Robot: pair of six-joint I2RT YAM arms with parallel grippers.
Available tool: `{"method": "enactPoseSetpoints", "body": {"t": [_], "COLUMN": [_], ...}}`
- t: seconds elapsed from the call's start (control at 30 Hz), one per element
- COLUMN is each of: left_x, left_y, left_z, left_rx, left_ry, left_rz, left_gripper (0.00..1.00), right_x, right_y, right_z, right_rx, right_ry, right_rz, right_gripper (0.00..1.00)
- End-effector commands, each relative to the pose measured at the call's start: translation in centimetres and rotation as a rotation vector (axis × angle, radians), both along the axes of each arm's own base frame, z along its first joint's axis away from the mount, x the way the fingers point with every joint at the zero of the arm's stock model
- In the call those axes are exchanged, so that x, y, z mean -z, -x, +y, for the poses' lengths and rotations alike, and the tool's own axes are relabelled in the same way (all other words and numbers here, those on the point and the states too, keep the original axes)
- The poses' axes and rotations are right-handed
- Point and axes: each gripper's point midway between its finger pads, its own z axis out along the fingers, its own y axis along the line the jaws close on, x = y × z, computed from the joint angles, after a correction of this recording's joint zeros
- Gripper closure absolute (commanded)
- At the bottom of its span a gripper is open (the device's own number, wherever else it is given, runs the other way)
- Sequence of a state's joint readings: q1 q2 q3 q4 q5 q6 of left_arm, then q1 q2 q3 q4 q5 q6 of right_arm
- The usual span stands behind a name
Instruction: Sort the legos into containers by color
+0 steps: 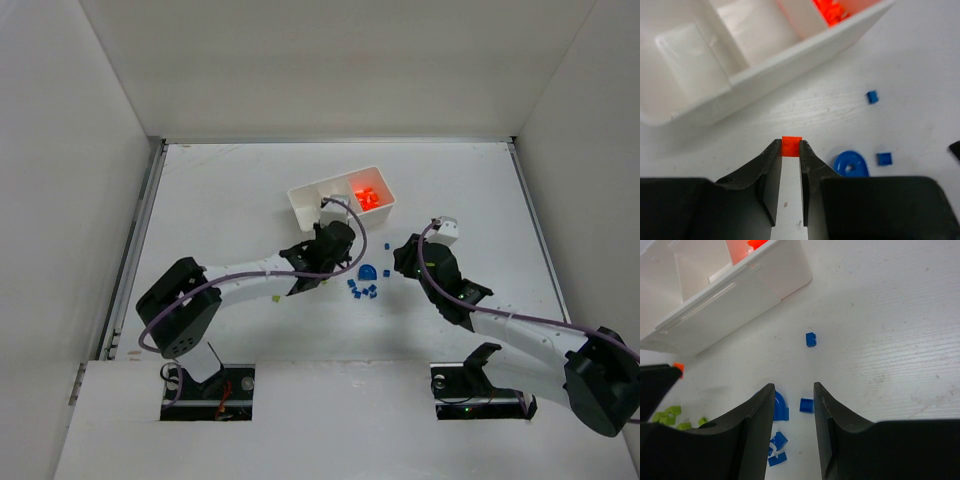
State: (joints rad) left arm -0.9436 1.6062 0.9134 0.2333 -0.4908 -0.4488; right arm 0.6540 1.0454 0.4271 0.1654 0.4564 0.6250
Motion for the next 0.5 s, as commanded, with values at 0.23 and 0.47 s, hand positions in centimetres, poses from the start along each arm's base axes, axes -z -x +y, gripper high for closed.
{"method": "enactPoseSetpoints", "body": {"t": [0.23,0.47], "left_x": [-6.6,-4.9], "left_y": [-9.8,-13.8], "left_z": [-5.7,-8.1], "left_rx": [-0.005,-0.002], "left_ry": [0.147,0.127], "left_rz": [-0.092,-0.08], "left_gripper": [0.84,0.71], "right_x": [-1.8,-1.5], "right_y": [-0.4,-0.7], "right_z": [0.0,-0.1], "right_rx": [0.014,0.021], "right_ry": [-0.036,-0.04], "right_rz": [-0.061,-0.053], "right_gripper": [0.57,0.58]}}
